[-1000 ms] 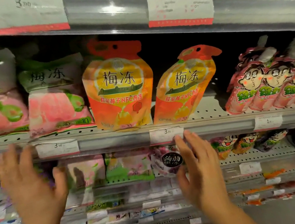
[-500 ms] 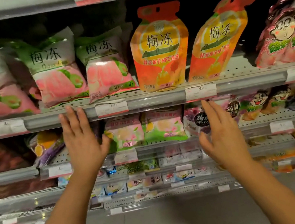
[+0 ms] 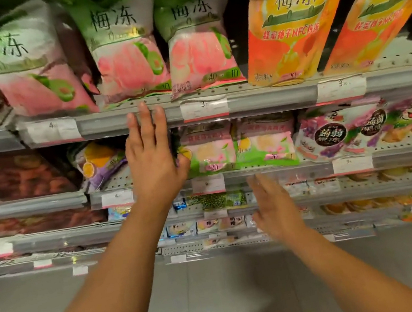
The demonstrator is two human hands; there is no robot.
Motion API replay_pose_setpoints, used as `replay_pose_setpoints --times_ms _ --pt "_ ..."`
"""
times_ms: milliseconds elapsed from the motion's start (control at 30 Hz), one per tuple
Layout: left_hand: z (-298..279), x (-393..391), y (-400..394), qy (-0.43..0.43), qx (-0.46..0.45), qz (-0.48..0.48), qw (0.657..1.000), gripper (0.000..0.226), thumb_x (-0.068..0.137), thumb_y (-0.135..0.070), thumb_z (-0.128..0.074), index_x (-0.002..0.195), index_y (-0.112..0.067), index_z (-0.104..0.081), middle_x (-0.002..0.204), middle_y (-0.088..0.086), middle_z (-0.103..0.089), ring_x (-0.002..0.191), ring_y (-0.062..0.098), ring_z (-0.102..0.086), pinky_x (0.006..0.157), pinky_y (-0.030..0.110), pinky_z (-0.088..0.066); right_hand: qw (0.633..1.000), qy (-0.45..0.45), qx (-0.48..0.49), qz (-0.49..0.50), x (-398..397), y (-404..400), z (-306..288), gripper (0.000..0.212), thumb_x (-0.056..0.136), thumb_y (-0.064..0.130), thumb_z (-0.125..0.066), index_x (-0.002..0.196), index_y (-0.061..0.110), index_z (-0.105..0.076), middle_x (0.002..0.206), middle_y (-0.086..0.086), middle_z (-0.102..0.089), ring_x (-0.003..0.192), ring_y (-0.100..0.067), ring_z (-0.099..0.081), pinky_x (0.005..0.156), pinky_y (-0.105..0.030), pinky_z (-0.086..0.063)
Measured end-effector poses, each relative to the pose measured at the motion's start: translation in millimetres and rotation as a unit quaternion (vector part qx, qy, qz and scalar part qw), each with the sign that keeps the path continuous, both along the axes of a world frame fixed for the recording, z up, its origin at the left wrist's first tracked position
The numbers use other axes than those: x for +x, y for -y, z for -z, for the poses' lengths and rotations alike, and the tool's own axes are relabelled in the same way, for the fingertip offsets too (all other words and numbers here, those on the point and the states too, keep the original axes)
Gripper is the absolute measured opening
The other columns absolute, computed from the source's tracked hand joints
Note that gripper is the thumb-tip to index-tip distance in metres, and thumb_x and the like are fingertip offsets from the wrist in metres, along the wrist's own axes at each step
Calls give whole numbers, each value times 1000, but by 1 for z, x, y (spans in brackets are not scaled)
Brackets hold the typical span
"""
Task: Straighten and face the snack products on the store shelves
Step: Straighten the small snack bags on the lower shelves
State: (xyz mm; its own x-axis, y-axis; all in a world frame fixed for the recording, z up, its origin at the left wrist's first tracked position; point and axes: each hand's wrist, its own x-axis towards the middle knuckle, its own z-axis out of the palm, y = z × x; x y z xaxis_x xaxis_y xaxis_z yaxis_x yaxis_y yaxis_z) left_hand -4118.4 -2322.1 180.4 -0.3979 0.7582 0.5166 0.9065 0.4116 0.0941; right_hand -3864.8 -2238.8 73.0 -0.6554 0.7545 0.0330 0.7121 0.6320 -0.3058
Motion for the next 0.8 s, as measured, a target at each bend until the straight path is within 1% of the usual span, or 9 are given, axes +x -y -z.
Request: replay_pose_setpoints --times_ms 167,300,367,433,500,567,667,733,800 --pt "1 -5 -2 -21 44 37 998 96 85 -36 -59 163 -12 -8 170 17 -2 156 39 2 118 58 -26 995 31 89 33 -17 1 34 84 81 33 -68 155 12 -36 158 -19 -34 148 -41 -29 116 -58 -34" --pt "24 -12 16 -40 103 96 989 84 86 -22 -59 161 -11 -22 169 16 -10 156 38 -3 118 62 -23 982 -9 181 50 -26 -2 60 80 80 31 -68 153 13 -39 150 -21 -41 142 -44 -33 114 -61 -33" --pt "76 3 31 -20 136 114 984 79 86 -16 -61 158 -8 -30 168 17 -15 156 38 -8 119 62 -21 970 -39 232 54 -26 -7 79 83 79 29 -70 154 11 -38 151 -24 -40 143 -44 -31 119 -60 -27" --pt "154 35 52 45 136 131 981 78 81 -11 -66 154 -8 -38 166 15 -23 155 36 -15 117 64 -25 959 -77 263 68 -28 -9 94 83 77 26 -71 153 9 -41 150 -26 -41 142 -44 -32 121 -58 -22" --pt "244 63 71 88 106 143 980 69 80 -13 -65 147 -11 -48 162 12 -34 152 34 -28 112 64 -33 943 -121 298 81 -36 -11 105 77 76 22 -69 149 9 -48 147 -26 -45 139 -44 -38 121 -58 -23" --pt "317 74 79 117 51 129 983 66 82 -24 -59 147 -14 -50 160 8 -37 150 33 -32 108 63 -38 925 -166 331 84 -38 -17 117 72 77 20 -67 147 9 -52 145 -25 -48 137 -43 -42 119 -59 -25" --pt "373 55 61 123 -27 115 985 73 82 -35 -52 153 -21 -40 160 8 -35 148 37 -33 110 63 -37 912 -198 353 64 -37 -27 130 74 77 21 -67 148 11 -50 147 -23 -46 139 -42 -38 122 -56 -22" --pt "403 34 44 103 -37 101 989 76 83 -40 -53 156 -28 -33 158 9 -38 147 39 -33 113 64 -34 895 -212 387 62 -38 -32 138 72 77 21 -63 147 12 -50 145 -23 -47 137 -41 -39 119 -57 -25" --pt "425 14 30 70 -24 95 993 75 84 -44 -54 155 -32 -35 154 10 -42 142 40 -38 113 62 -32 877 -226 420 56 -41 -38 147 70 76 24 -59 145 13 -53 141 -21 -50 132 -39 -41 115 -57 -31"
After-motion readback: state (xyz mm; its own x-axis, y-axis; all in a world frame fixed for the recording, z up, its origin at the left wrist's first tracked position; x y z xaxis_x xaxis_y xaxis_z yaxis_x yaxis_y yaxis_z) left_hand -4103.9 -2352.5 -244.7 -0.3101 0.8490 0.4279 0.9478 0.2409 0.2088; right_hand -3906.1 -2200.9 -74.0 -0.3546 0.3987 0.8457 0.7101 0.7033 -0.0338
